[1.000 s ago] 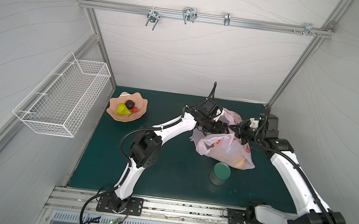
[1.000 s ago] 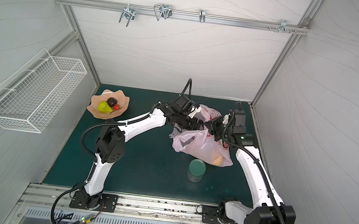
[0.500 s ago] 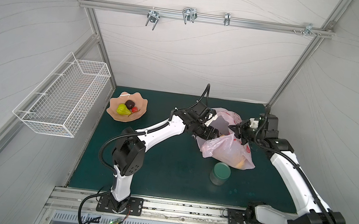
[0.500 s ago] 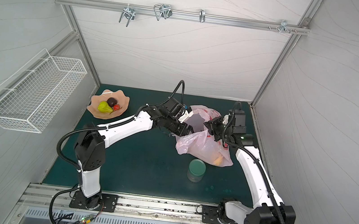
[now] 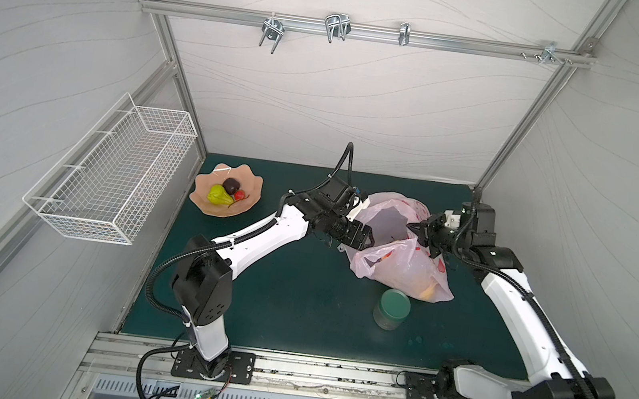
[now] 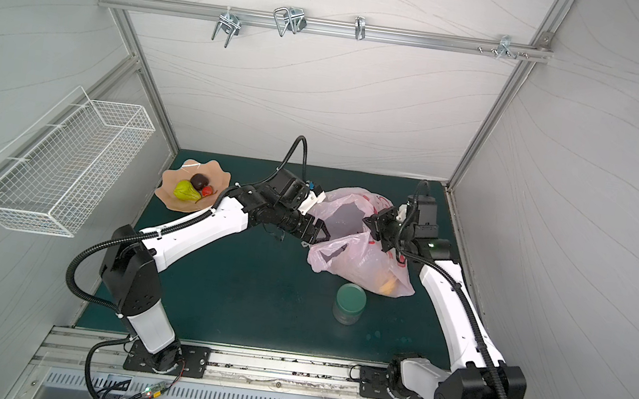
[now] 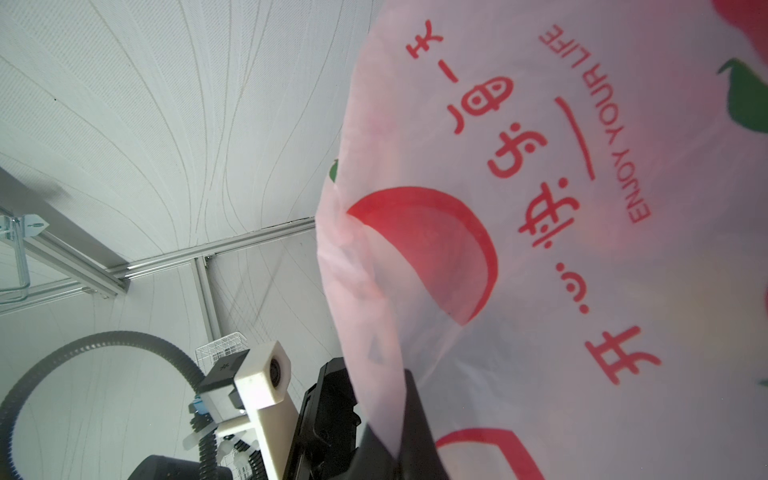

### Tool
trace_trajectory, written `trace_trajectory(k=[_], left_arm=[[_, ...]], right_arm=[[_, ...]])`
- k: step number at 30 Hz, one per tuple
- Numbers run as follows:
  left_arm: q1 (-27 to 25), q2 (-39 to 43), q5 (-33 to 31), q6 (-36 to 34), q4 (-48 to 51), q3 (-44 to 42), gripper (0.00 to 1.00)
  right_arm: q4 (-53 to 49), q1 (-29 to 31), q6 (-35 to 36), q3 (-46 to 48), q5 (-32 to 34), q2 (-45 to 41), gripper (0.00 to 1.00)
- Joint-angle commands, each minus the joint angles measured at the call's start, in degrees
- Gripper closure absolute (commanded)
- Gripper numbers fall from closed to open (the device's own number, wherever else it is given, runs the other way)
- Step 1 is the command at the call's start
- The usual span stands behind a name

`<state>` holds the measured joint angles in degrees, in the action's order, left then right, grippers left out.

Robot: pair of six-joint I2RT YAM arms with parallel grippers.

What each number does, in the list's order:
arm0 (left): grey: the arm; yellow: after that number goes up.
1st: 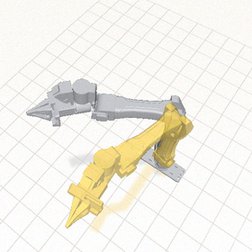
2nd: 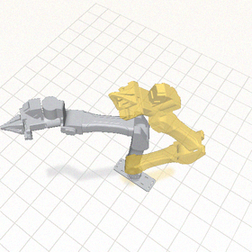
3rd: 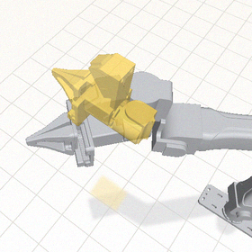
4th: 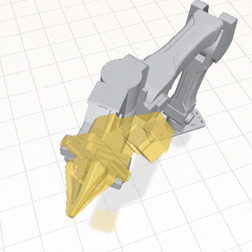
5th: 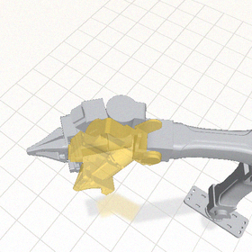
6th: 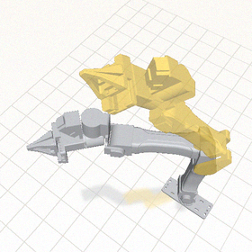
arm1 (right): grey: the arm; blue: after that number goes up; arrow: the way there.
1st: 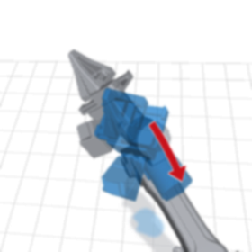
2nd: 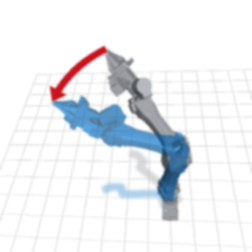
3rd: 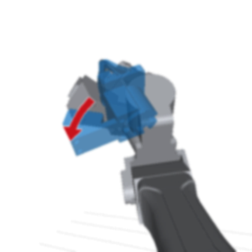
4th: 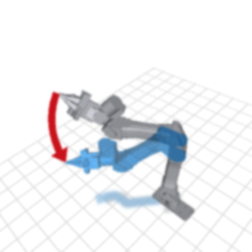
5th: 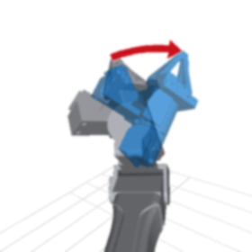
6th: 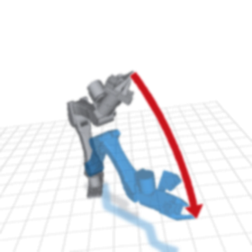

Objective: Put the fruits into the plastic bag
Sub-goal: 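Withdraw the left gripper from the bag toward the fruit bowl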

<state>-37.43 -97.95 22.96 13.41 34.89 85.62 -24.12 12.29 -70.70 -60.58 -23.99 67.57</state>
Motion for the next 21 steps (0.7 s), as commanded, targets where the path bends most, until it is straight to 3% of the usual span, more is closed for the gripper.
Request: trace_trajectory(k=[1,7,16,21], left_arm=[[1.47,2.69,-0.34,-1.89,1.56,-1.36,0.14],[6.76,7.65,-3.42,0.84,1.56,-5.65,0.13],[18.07,11.02,-17.16,0.0,9.32,-6.44,0.13],[24.8,10.86,-19.82,-0.26,11.79,-5.43,0.13]], right_arm=[[-0.2,0.03,-0.9,-0.08,0.4,-0.15,1.0],[0.04,0.04,-0.9,-0.16,0.36,0.02,1.0],[0.74,0.05,-0.97,0.11,0.03,0.21,1.0],[0.81,0.1,-1.11,0.62,0.17,-0.12,1.0]])
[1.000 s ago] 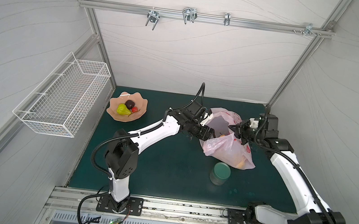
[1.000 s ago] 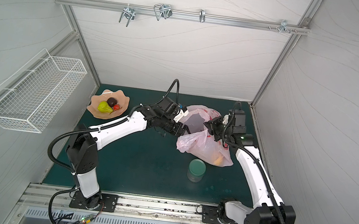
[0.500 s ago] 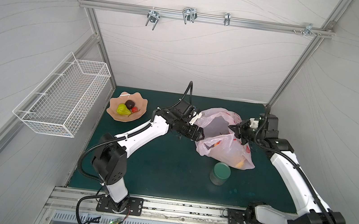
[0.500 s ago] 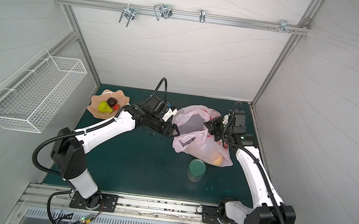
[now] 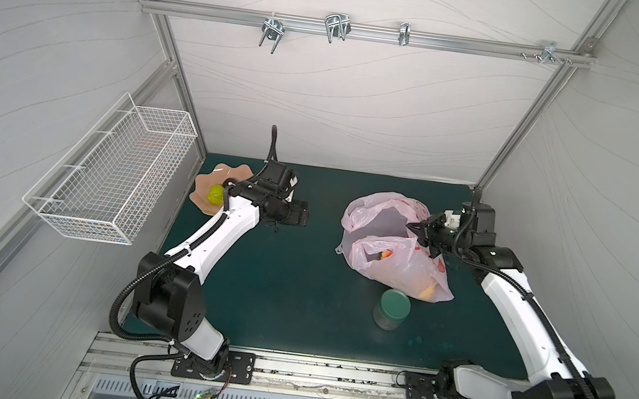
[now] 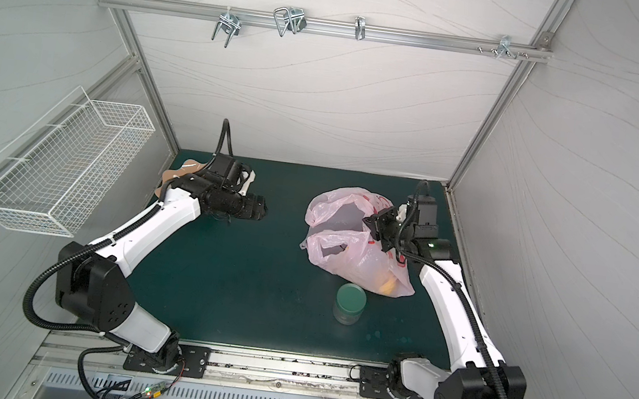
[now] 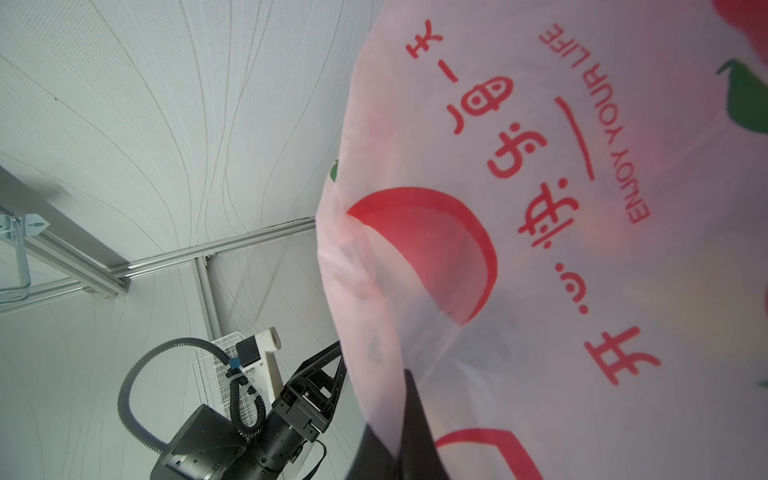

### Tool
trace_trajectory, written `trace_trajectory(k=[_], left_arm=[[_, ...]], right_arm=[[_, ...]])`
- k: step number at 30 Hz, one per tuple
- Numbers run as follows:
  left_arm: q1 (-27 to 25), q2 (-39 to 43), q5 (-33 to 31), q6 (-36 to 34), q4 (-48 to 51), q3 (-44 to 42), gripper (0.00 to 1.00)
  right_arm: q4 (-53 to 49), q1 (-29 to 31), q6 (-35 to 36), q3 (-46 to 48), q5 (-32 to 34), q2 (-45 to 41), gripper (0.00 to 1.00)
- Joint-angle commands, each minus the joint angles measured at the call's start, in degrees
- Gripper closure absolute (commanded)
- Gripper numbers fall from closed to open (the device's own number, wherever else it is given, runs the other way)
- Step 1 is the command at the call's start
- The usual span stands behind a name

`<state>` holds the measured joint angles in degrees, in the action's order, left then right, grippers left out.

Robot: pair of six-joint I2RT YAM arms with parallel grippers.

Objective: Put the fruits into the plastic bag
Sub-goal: 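Withdraw the left gripper from the bag toward the fruit bowl, then lower the left gripper over the bowl toward the green pear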

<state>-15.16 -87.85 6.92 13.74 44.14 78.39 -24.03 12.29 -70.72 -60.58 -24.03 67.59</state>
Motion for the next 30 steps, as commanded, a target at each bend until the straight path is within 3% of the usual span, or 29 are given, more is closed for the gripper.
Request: trace_trajectory(k=[1,13,21,30], left_arm=[[3.69,0.6,-4.1,-0.77,2.91,2.18,0.13],[10.56,-4.42,-11.16,2.69,3.5,5.72,0.14],[12.51,-14.47,-24.75,5.07,5.9,13.74,0.14],[13.58,-25.29,-35.7,6.3,2.45,20.34,0.13]], right_arm=[[0.83,0.06,-1.19,0.72,0.1,-0.12,1.0],[1.27,0.03,-1.35,1.4,0.2,-0.27,1.0],[1.64,-0.22,-1.31,1.6,-0.2,0.43,1.0],[-0.42,-0.78,0.52,-0.88,-1.11,2.45,1.0]])
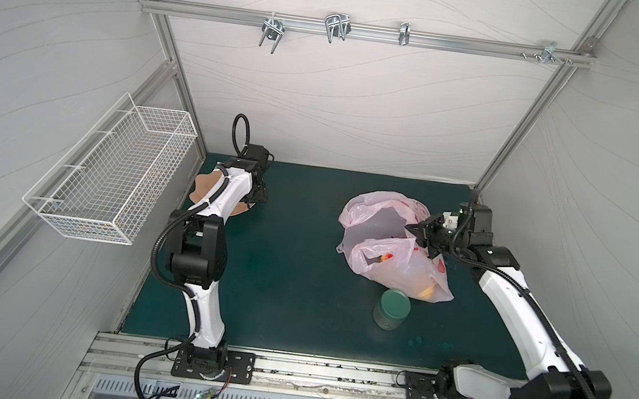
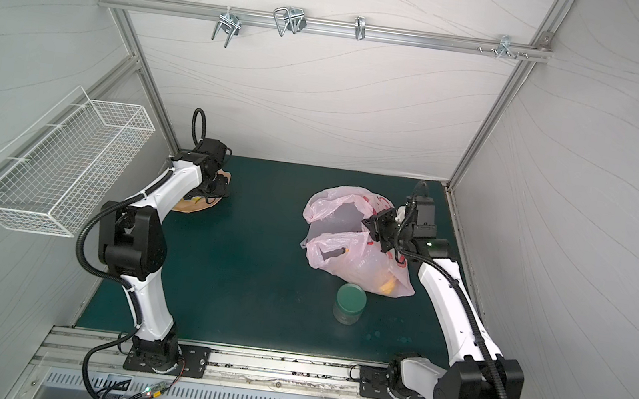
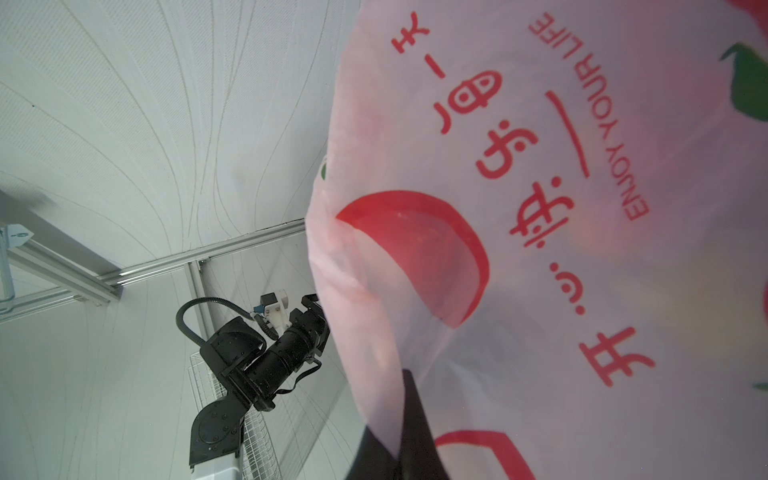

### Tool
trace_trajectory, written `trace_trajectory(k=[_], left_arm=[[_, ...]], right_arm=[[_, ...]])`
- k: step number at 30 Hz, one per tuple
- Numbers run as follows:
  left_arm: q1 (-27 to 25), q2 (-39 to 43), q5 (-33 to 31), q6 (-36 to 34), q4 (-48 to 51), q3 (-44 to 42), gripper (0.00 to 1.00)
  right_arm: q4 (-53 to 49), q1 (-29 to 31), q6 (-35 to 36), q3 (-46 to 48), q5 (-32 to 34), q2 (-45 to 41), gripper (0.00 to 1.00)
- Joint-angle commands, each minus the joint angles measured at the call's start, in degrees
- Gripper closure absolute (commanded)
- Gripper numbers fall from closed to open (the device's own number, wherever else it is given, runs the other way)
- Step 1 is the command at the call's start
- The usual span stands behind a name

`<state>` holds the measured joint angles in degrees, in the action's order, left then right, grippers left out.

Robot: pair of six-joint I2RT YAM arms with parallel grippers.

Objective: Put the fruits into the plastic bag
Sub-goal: 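Lower the left gripper over the bowl toward the green pear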

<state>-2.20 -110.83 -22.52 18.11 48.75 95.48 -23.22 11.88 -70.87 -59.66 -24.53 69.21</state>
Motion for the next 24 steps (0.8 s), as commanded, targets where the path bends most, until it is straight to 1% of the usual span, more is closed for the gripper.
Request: trace_trajectory(k=[1,3,9,10,19,24], left_arm=[[0.91,-3.25,-6.79,2.41,-2.61,3.83,0.13],[1.59,-5.23,-7.87,3.87,-3.45,5.12,0.13],[4.84,-11.05,-5.56,9.75,-2.7,9.85,0.13],[5.2,-11.67,-5.4,10.09,-2.7,11.65,0.13],[8.76,-17.09,-3.56,10.19,-2.76,15.4,0.13],[10.08,-17.86,-0.11,10.91,-5.09,15.45,0.13]], right_arm=[[-1.6,-0.45,0.92,-2.17,-0.52,1.09,1.0],[-2.22,-0.48,1.38,-2.97,-0.5,1.66,1.0],[-3.98,-0.45,2.14,-4.61,-0.09,3.07,1.0],[-4.07,-0.47,2.19,-4.89,-0.07,3.18,1.0],[-5.69,0.02,2.62,-5.81,1.54,3.59,1.0],[-6.02,0.71,2.5,-5.42,2.49,3.6,1.0]])
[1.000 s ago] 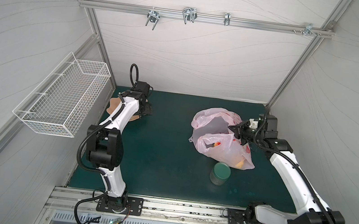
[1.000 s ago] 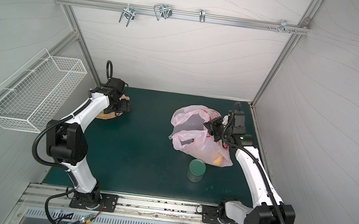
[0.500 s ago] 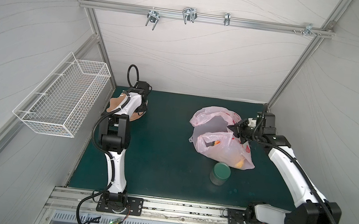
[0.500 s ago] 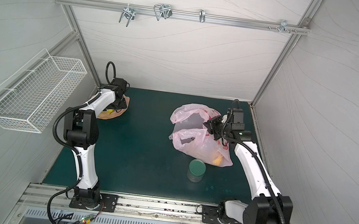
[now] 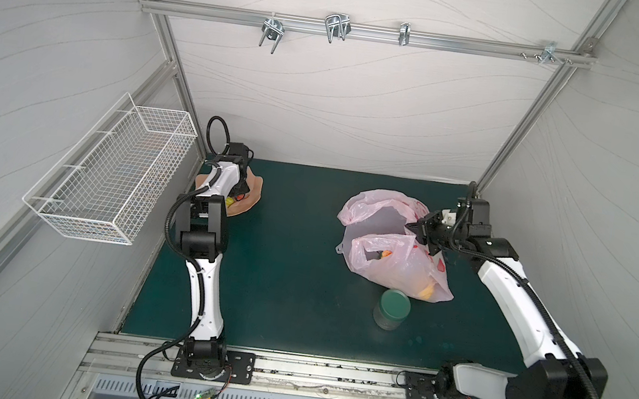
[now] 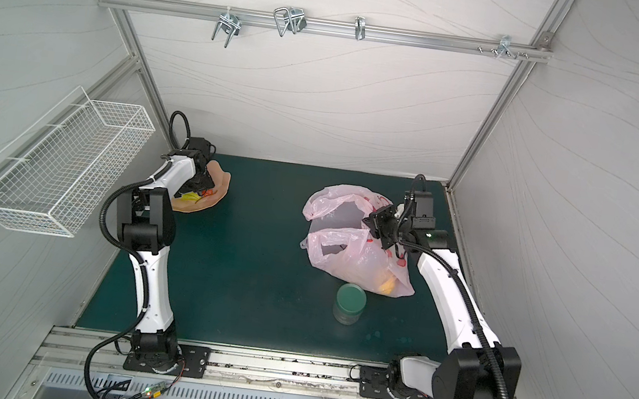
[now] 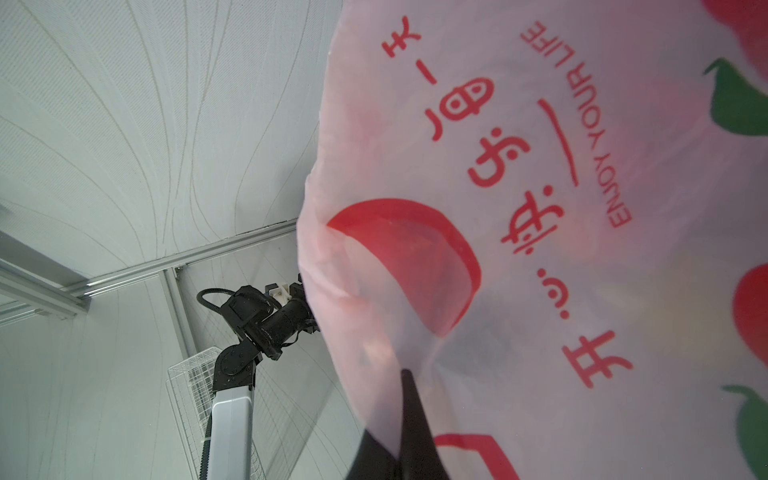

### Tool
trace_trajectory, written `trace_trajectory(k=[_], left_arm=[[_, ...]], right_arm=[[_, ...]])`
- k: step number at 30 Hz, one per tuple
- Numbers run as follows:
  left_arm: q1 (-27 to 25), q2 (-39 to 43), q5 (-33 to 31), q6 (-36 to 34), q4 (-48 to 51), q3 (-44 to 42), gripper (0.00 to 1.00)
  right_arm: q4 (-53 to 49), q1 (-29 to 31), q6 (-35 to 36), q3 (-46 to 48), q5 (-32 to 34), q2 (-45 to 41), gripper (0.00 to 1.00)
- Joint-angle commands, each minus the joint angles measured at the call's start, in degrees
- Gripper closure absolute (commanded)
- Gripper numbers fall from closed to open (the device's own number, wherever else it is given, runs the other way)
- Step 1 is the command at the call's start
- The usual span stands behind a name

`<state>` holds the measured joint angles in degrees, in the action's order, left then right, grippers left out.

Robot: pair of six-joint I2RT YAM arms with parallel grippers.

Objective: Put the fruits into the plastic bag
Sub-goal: 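Lower the left gripper over the bowl toward the green pear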

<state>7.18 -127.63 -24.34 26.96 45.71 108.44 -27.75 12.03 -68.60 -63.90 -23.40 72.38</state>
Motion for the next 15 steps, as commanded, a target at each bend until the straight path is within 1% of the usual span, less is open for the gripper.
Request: trace_trajectory(k=[1,9,15], left_arm=[[0.85,-1.11,1.93,2.41,-2.35,2.55,0.13],[2.97,-1.17,5.57,7.1,-5.57,1.04,0.13],[4.2,-0.72,5.94,10.22,-7.83,-0.61,0.13]], right_arm=[[-1.49,0.73,0.14,-1.09,1.5,0.38,1.0],[-1.83,1.35,0.14,-0.96,2.52,0.22,1.0],[-2.26,1.58,0.21,-1.05,2.89,0.3,1.0]])
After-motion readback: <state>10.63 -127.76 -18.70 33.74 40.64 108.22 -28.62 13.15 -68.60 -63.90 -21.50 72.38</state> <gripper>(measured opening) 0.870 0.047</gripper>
